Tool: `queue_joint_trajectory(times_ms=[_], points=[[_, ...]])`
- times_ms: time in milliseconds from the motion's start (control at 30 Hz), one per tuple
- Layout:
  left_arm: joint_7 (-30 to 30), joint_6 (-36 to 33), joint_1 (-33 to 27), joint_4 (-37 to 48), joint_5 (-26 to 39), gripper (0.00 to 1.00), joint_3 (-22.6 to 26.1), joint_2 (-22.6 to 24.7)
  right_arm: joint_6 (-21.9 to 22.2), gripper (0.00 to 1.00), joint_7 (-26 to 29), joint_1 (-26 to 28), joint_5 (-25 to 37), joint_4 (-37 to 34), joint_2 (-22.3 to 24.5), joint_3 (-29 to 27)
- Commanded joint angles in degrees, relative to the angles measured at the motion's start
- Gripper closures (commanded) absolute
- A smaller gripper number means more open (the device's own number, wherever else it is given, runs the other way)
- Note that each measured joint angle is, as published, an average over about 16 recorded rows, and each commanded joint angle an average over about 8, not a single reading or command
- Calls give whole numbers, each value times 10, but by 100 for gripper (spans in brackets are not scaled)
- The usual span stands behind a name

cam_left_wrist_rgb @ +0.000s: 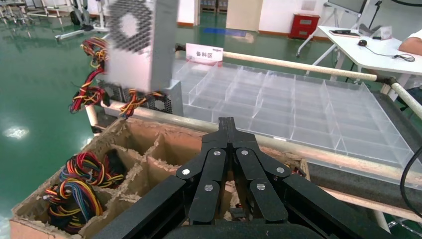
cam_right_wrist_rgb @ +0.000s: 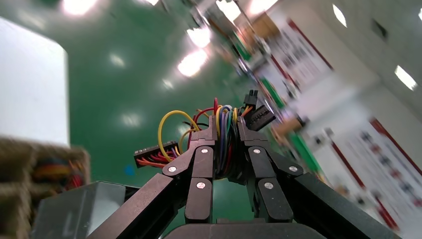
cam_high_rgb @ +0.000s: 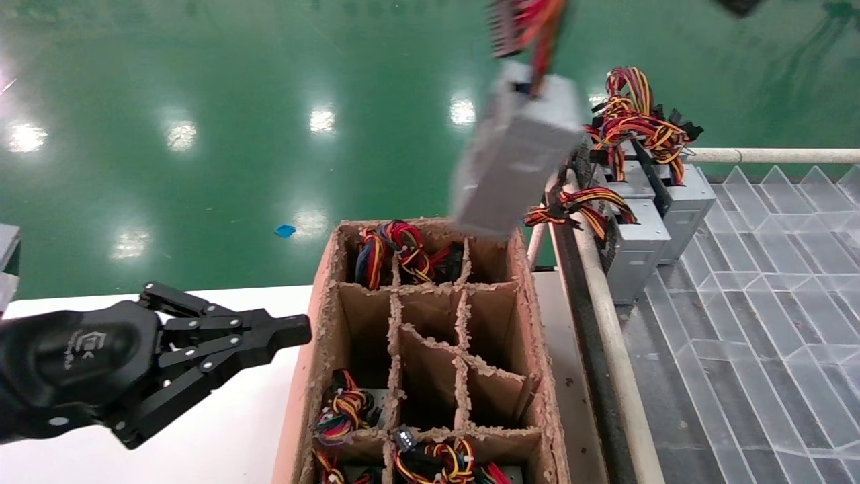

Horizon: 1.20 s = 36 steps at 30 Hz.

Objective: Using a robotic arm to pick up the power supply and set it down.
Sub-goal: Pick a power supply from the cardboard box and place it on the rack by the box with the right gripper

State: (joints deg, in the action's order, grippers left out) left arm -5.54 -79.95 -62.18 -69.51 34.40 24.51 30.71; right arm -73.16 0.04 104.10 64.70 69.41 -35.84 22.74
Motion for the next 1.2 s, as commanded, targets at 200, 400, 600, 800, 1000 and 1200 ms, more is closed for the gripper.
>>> queue_joint_trajectory(times_ms=[200, 400, 600, 800, 1000, 1200], points=[[0, 0, 0, 0, 0, 100, 0, 0, 26, 100, 53, -8, 39, 51, 104, -17], [0, 0, 0, 0, 0, 100, 0, 0, 35, 100, 95, -19, 79, 63, 166, -15], [0, 0, 0, 0, 0, 100, 0, 0, 56, 100, 106, -52, 101, 54, 195, -8], [0, 0, 0, 0, 0, 100, 0, 0, 84, 100, 99, -96, 113, 31, 200, 3], [0, 0, 0, 0, 0, 100, 0, 0, 106, 100, 73, -134, 100, -9, 183, 10], [0, 0, 0, 0, 0, 100, 0, 0, 121, 100, 34, -154, 95, -61, 151, 16]])
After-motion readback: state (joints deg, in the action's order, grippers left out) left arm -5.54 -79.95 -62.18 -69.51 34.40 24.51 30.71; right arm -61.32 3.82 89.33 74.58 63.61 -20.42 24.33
